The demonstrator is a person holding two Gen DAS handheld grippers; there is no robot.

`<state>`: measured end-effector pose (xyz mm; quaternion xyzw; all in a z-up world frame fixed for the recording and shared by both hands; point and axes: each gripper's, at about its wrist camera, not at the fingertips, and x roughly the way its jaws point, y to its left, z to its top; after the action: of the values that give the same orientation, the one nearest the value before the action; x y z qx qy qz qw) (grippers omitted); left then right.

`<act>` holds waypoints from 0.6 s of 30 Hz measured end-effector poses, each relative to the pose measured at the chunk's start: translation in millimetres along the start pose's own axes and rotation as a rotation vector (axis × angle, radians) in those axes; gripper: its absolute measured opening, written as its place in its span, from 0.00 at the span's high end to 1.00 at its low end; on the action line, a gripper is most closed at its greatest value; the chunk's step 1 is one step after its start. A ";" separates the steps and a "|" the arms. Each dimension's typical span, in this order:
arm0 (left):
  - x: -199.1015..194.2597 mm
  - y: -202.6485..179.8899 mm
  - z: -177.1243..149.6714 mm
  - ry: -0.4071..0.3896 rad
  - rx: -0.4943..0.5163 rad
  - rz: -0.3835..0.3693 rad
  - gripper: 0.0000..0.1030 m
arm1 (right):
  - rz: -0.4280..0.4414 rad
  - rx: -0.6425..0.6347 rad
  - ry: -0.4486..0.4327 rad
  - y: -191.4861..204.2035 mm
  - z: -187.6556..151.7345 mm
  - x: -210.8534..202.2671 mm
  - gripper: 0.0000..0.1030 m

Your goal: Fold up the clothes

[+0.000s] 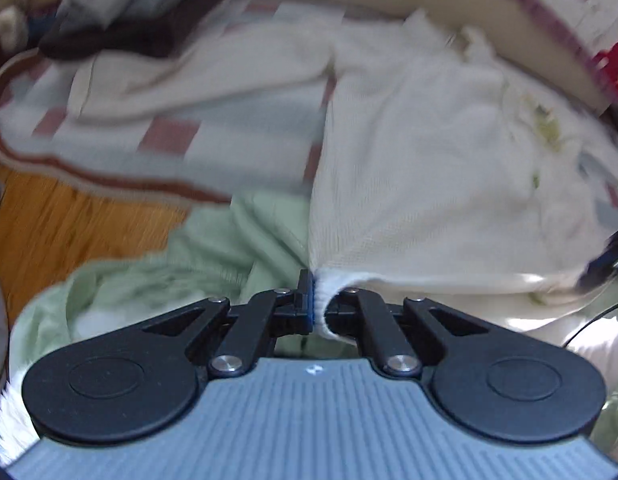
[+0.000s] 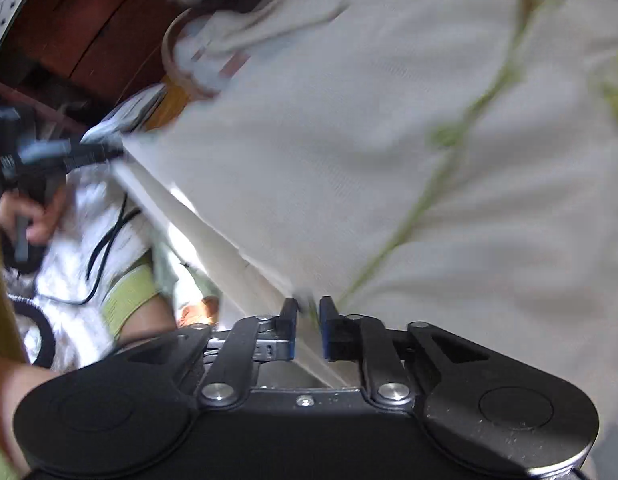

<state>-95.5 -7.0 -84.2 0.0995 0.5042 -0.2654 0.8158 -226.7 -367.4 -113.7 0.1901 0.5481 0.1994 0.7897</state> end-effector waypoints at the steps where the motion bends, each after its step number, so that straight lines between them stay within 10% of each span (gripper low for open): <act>1: -4.7 -3.3 1.3 -0.031 0.020 -0.004 0.97 | -0.028 0.024 -0.054 -2.5 -2.9 -17.7 0.77; 3: -8.8 -9.3 7.2 -0.067 0.042 -0.021 0.97 | -0.097 0.100 -0.155 -10.6 -11.2 -53.8 0.53; 11: 9.9 -3.4 6.0 0.012 0.035 -0.045 0.96 | -0.375 0.596 -0.326 -59.0 -118.3 -122.2 0.51; 18: 15.2 -9.8 9.0 0.067 0.062 -0.032 0.96 | -0.248 0.936 -0.399 -85.7 -169.7 -117.0 0.42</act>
<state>-88.4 -24.2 -92.2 0.1252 0.5244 -0.2906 0.7905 -414.7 -487.6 -121.2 0.4905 0.4357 -0.2021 0.7271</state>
